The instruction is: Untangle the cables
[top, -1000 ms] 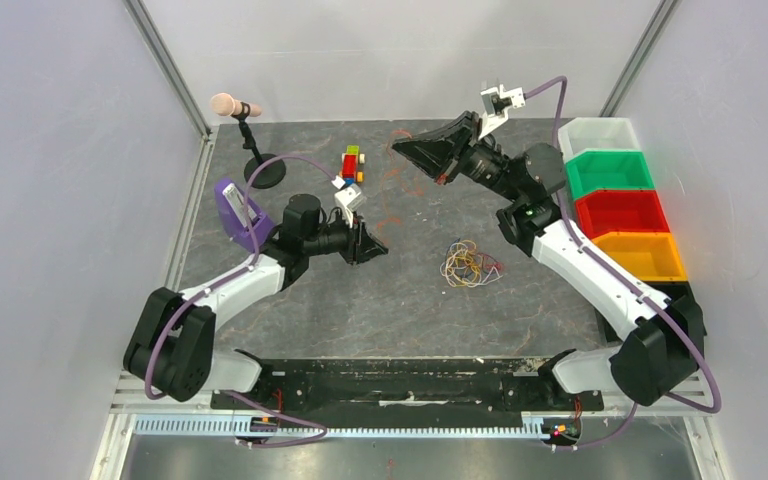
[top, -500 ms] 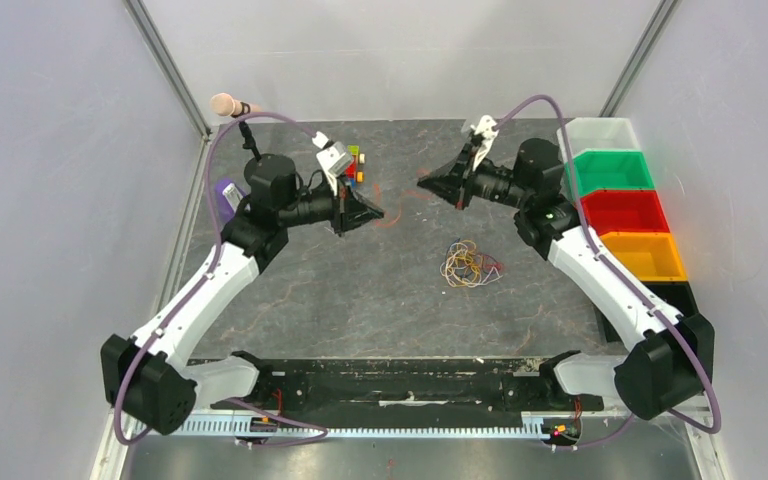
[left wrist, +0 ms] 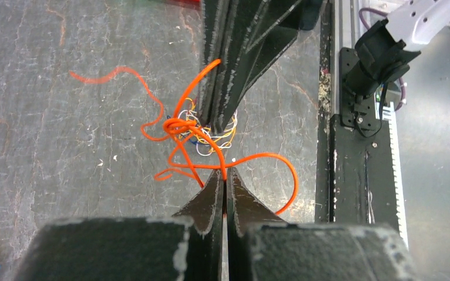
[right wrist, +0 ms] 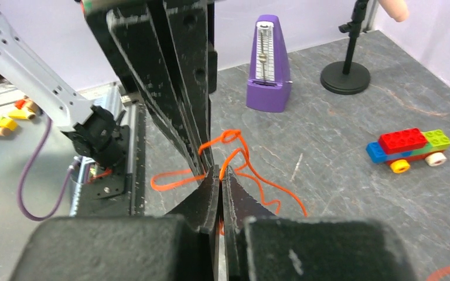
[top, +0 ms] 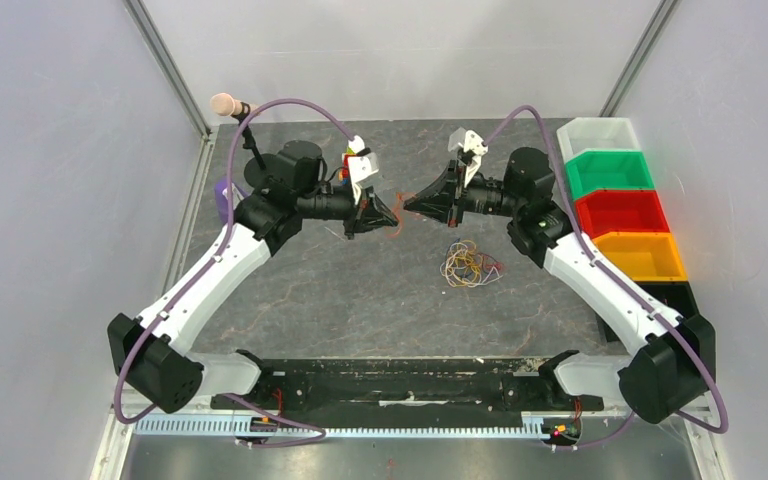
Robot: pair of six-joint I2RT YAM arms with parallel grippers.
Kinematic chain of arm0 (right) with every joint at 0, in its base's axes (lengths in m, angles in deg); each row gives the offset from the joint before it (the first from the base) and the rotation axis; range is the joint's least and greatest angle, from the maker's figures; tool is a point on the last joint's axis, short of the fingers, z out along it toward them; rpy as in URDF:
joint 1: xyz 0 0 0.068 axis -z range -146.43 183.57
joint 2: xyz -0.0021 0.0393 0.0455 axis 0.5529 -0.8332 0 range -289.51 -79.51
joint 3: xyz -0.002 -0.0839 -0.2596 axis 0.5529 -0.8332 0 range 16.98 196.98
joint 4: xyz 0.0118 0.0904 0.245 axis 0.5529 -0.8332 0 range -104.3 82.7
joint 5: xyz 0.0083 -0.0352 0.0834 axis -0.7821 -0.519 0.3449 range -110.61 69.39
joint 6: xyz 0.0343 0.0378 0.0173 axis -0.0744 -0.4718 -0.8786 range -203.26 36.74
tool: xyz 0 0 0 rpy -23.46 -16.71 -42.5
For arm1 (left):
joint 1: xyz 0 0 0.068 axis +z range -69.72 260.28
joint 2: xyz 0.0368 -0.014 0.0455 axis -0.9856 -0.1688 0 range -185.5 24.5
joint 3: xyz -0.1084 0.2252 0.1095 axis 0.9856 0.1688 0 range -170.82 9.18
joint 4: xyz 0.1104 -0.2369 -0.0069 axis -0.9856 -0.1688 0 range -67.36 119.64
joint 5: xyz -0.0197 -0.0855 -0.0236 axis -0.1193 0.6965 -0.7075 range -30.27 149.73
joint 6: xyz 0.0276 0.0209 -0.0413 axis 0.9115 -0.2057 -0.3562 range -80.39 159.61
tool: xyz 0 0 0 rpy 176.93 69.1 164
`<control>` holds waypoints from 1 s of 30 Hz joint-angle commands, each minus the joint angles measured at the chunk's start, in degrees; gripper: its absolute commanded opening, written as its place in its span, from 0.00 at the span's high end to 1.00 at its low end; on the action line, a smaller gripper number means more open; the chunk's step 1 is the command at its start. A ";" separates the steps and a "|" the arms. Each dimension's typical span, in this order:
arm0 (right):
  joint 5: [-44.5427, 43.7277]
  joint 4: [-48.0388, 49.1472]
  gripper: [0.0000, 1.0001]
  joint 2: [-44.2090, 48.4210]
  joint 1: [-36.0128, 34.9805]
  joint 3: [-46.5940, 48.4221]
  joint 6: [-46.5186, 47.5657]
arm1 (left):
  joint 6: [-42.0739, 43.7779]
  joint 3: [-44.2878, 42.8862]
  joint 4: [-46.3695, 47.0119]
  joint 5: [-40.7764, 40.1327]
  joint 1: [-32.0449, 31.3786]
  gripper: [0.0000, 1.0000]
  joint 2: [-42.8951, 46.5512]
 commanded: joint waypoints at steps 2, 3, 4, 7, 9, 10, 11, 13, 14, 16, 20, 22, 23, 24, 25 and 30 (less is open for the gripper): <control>2.82 15.37 1.00 -0.16 -0.13 -2.43 -18.92 | 4.70 -1.39 0.24 -3.11 -2.71 0.98 -0.12; 3.36 17.98 1.00 -0.34 -0.14 -3.11 -22.49 | 3.34 -0.97 1.72 -3.63 -2.68 0.98 0.04; 3.73 20.07 1.00 -0.59 -0.13 -3.80 -25.24 | 2.76 -0.64 2.43 -3.82 -2.69 0.98 0.22; 3.50 23.77 0.94 -0.67 -0.18 -5.58 -30.04 | 1.31 0.12 4.54 -4.03 -2.72 0.98 0.79; 2.79 24.14 0.89 -1.19 -0.11 -6.01 -31.80 | 0.84 0.89 5.97 -4.13 -2.72 0.98 1.26; 2.55 24.34 0.86 -1.61 -0.09 -6.09 -32.67 | 0.57 1.01 6.59 -4.04 -2.79 0.98 1.37; 2.53 25.10 0.84 -2.06 -0.13 -6.15 -33.85 | 0.52 0.95 6.76 -3.92 -2.80 0.98 1.38; 2.24 28.11 0.80 -2.68 -0.11 -6.34 -37.53 | 0.57 0.59 6.31 -4.00 -3.07 0.98 0.86; 2.26 30.18 0.79 -3.05 -0.06 -6.46 -39.48 | 0.78 0.48 6.12 -3.91 -3.12 0.98 0.76; 1.71 32.04 0.78 -3.51 -0.11 -6.41 -41.70 | 1.52 0.57 6.07 -3.91 -3.33 0.98 0.63; -0.58 31.90 0.78 -3.81 -0.12 -6.67 -42.25 | 2.28 0.49 6.16 -4.02 -4.19 0.98 0.66; -2.34 29.75 0.78 -3.80 -0.12 -6.59 -41.35 | 2.80 0.49 6.09 -4.19 -4.69 0.98 0.73; -2.92 28.65 0.79 -3.77 -0.12 -6.38 -40.61 | 3.05 0.49 6.02 -4.54 -4.89 0.98 0.73; -3.61 27.75 0.80 -3.82 -0.08 -6.31 -40.14 | 3.23 0.44 5.83 -4.85 -5.05 0.98 0.67; -4.03 26.56 0.80 -3.80 -0.10 -6.05 -39.59 | 3.62 0.27 5.57 -5.15 -5.14 0.98 0.63; -5.19 18.62 0.87 -3.83 -0.39 -3.85 -33.51 | 8.88 -1.49 1.50 -11.16 -7.47 0.98 -0.09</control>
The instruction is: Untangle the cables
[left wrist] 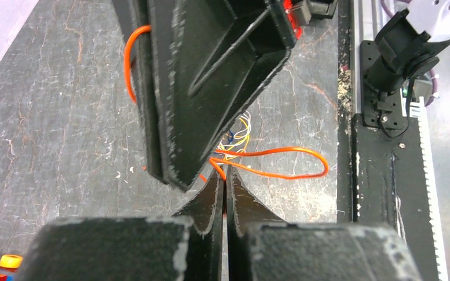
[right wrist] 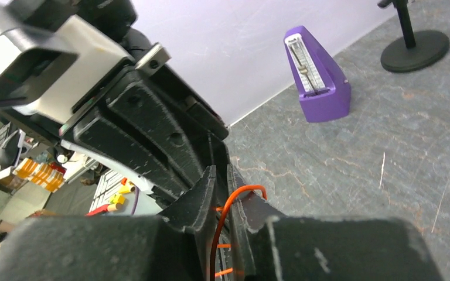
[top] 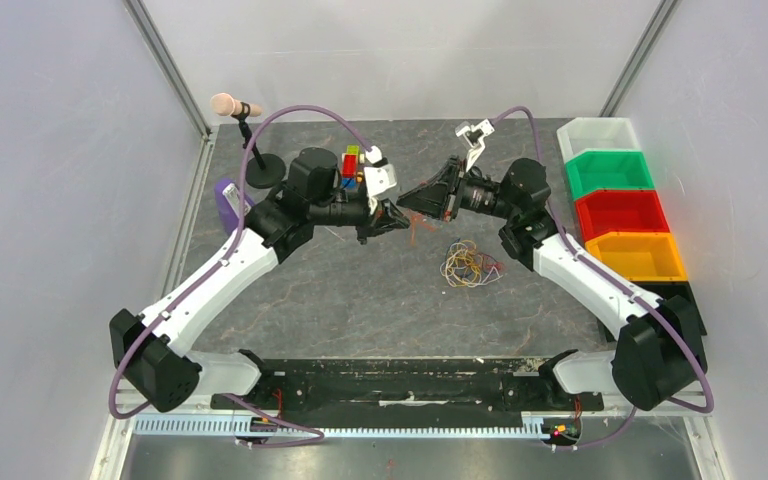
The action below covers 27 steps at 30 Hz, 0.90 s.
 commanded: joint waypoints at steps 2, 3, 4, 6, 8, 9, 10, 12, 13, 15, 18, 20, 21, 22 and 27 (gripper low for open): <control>-1.49 -8.06 0.93 -0.17 -0.57 3.53 7.28 | 5.11 -2.83 -1.83 -7.01 -2.48 0.98 -0.21; -1.08 -9.82 0.95 -0.28 -0.57 4.20 8.77 | 4.57 -3.02 -1.90 -8.05 -2.56 0.98 -0.27; -0.34 -11.44 0.97 -0.46 -0.59 4.92 10.63 | 4.30 -3.15 -2.08 -8.77 -2.55 0.98 -0.13; 1.37 -15.27 1.00 -0.80 -0.40 6.92 14.12 | 4.72 -3.08 -3.43 -9.12 -2.55 0.98 0.56; 3.69 -16.43 1.00 -0.65 -0.10 8.00 16.17 | 4.61 -2.67 -5.24 -9.28 -2.47 0.94 1.85; 5.31 -16.42 1.00 -0.60 0.35 8.38 16.50 | 4.39 -2.27 -6.43 -9.24 -2.49 0.87 2.87; 6.90 -16.41 1.00 -0.36 0.64 8.66 17.01 | 3.83 -1.86 -7.88 -9.23 -2.30 0.77 4.38; 9.95 -16.42 1.00 0.08 1.69 8.93 17.73 | 0.55 -0.28 -9.15 -8.71 -0.89 0.50 7.76; 11.33 -16.42 1.00 0.52 2.06 8.83 17.98 | -0.73 0.82 -9.13 -6.65 1.01 0.35 10.00; 14.44 -15.64 1.00 1.29 2.39 8.40 18.59 | -2.59 4.09 -7.68 -1.02 5.25 0.24 13.94; 17.43 -10.32 1.00 2.68 2.01 6.28 16.36 | -2.69 7.73 -3.58 2.40 8.24 0.19 17.64; 18.09 -8.05 1.00 2.77 1.62 5.68 14.58 | -4.12 9.04 -1.17 4.53 8.26 0.19 17.18; 18.57 -6.66 1.00 2.73 1.47 5.70 13.71 | -5.92 9.27 0.23 5.34 8.19 0.19 16.25; 18.97 -5.14 1.00 2.77 1.34 5.59 12.47 | -7.46 9.55 1.67 5.83 8.17 0.19 15.31; 13.94 -4.08 1.00 3.95 1.33 7.18 11.58 | -11.10 14.63 8.64 5.28 6.63 0.19 11.56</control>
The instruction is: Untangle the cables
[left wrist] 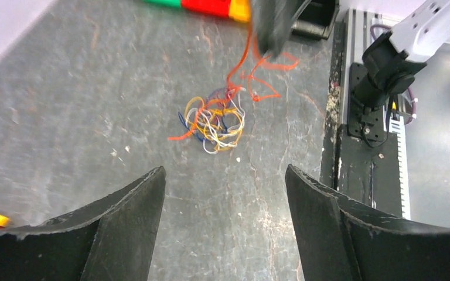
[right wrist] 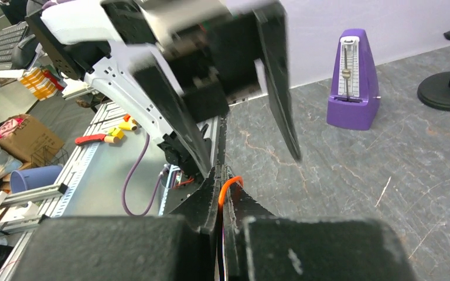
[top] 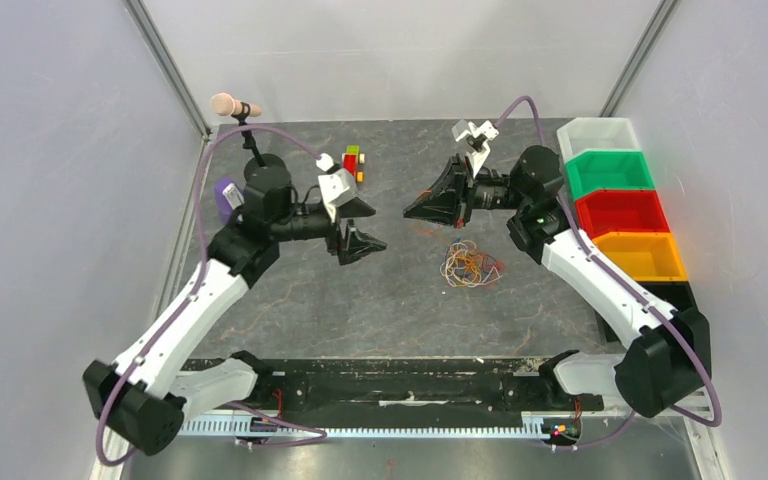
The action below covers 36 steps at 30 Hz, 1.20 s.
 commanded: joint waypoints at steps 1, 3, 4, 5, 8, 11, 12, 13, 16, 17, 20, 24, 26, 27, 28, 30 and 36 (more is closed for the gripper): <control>-2.57 5.30 1.00 2.26 -0.16 1.88 -2.29 | -6.00 7.95 10.83 1.16 -1.38 0.19 -2.67; -2.79 5.60 1.00 1.85 -0.13 3.14 -3.29 | -6.34 12.38 16.26 -1.80 -2.48 0.18 -1.77; -2.51 4.56 1.00 1.56 -0.21 3.89 -3.08 | -7.89 13.49 19.74 -3.40 -2.51 0.18 -1.52; -2.10 2.51 1.00 1.36 -0.10 4.65 -1.75 | -9.07 13.55 21.30 -4.51 -2.52 0.18 -1.65; -1.91 -4.37 1.00 1.39 -0.33 6.11 3.96 | -11.79 11.69 23.79 -5.34 -2.73 0.18 -2.40; -3.33 -4.99 1.00 1.67 -0.78 5.76 5.55 | -16.80 11.56 29.18 -9.94 -4.26 0.18 -3.18; -3.59 -4.93 1.00 1.42 -1.23 6.02 5.54 | -17.80 12.02 31.55 -11.10 -4.80 0.18 -3.31; -3.85 -4.86 1.00 1.09 -1.47 6.27 5.42 | -18.48 12.47 33.86 -12.53 -5.42 0.18 -3.51; -4.25 -3.35 1.00 0.50 -1.99 6.59 4.19 | -20.37 13.33 39.64 -13.80 -6.87 0.18 -4.72; -4.47 -3.12 1.00 0.39 -2.06 6.68 4.14 | -21.38 13.48 42.10 -13.68 -7.31 0.18 -5.38; -4.89 -1.89 1.00 0.14 -2.19 6.81 3.23 | -23.78 12.70 46.25 -12.38 -8.71 0.18 -7.72; -5.77 -0.14 1.00 -0.13 -2.43 6.62 2.26 | -26.53 11.83 49.84 -11.98 -11.94 0.18 -10.74; -6.13 1.52 1.00 -0.23 -2.52 6.62 0.61 | -27.39 11.66 50.98 -13.17 -13.37 0.18 -12.04; -6.36 2.67 1.00 -0.35 -2.54 6.63 -0.47 | -28.06 11.64 51.56 -14.43 -13.90 0.18 -12.49; -6.69 3.38 1.00 -0.38 -2.62 6.64 -1.24 | -28.43 11.48 52.02 -16.17 -14.38 0.18 -13.11; -7.67 4.34 1.00 -0.24 -2.62 6.58 -2.02 | -29.51 11.21 52.48 -19.34 -14.78 0.18 -14.01; -7.65 -0.63 0.94 0.08 -1.75 7.48 0.32 | -28.21 10.41 48.23 -22.95 -15.00 0.92 -13.48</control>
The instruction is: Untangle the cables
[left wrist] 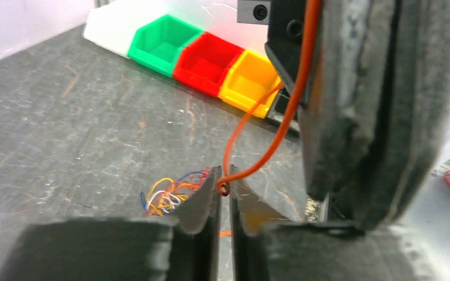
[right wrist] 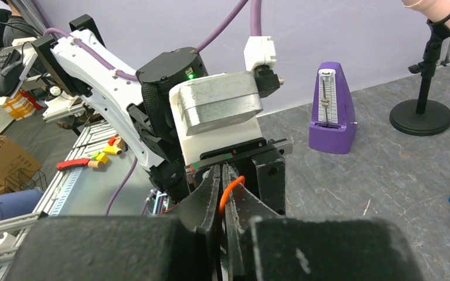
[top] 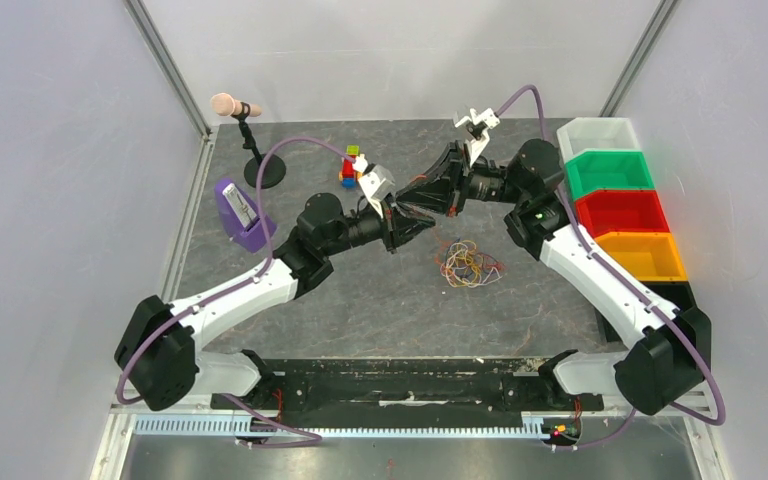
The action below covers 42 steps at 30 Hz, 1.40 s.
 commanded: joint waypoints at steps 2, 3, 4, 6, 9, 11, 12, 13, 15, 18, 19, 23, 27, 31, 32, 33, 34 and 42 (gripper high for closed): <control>-0.85 -5.55 0.86 1.15 2.16 3.84 3.92 | 0.55 -2.35 -1.70 -4.75 0.48 0.98 2.47; -0.91 -7.73 0.83 1.54 3.43 4.04 5.04 | 0.59 -2.09 -2.38 -3.73 0.91 0.98 2.96; -1.16 -9.97 0.73 1.92 4.40 4.17 6.86 | 0.55 -1.82 -3.15 -3.05 1.37 0.98 3.61; -1.82 -16.26 0.56 2.72 6.01 5.28 11.26 | 0.83 -1.06 -4.05 -2.26 1.74 0.98 4.74; -2.69 -22.87 0.40 3.60 7.20 6.51 16.32 | 0.11 -0.45 -4.23 -1.44 2.20 0.98 5.59; -2.69 -24.32 0.33 4.47 7.48 6.23 17.39 | -1.16 -0.67 -4.01 0.13 2.55 0.98 5.27; -2.78 -24.72 0.30 4.79 7.62 6.10 17.77 | -1.59 -0.81 -3.95 0.85 2.57 0.98 5.12; -2.87 -25.21 0.27 5.09 7.75 6.17 18.05 | -1.78 -0.80 -3.80 1.38 2.55 0.98 5.07; -2.99 -25.51 0.28 5.50 8.17 6.43 18.92 | -2.02 -0.88 -3.74 2.20 2.65 0.98 4.83; -2.57 -25.49 0.40 5.79 8.80 7.06 19.25 | -2.17 -1.01 -4.01 3.68 2.66 0.98 4.48; -2.47 -25.51 0.44 5.79 8.89 7.47 19.21 | -1.91 -1.17 -4.61 4.10 2.66 0.98 4.20; -2.00 -25.52 0.61 5.74 9.30 9.49 19.24 | -1.49 -0.37 -5.64 4.99 3.22 0.98 3.40; -1.26 -27.09 0.90 6.05 10.96 10.35 20.47 | -5.24 1.53 -3.34 4.68 5.68 0.98 2.29; -1.90 -34.65 1.00 5.01 13.07 12.97 25.65 | -7.57 1.50 -1.70 5.36 8.15 0.98 1.19; -1.90 -35.55 1.00 4.63 13.71 13.48 26.14 | -7.54 1.32 -1.72 5.40 8.28 0.98 1.04; -1.69 -35.90 1.00 4.41 14.26 13.89 26.22 | -7.49 0.95 -2.14 5.66 8.37 0.98 0.79; -1.64 -35.89 1.00 4.12 14.62 14.07 26.14 | -7.62 0.66 -2.40 5.99 8.33 0.98 0.45; -8.28 -34.50 1.00 -0.33 18.76 18.44 27.81 | -0.87 -8.01 -16.65 4.98 8.33 0.28 -1.14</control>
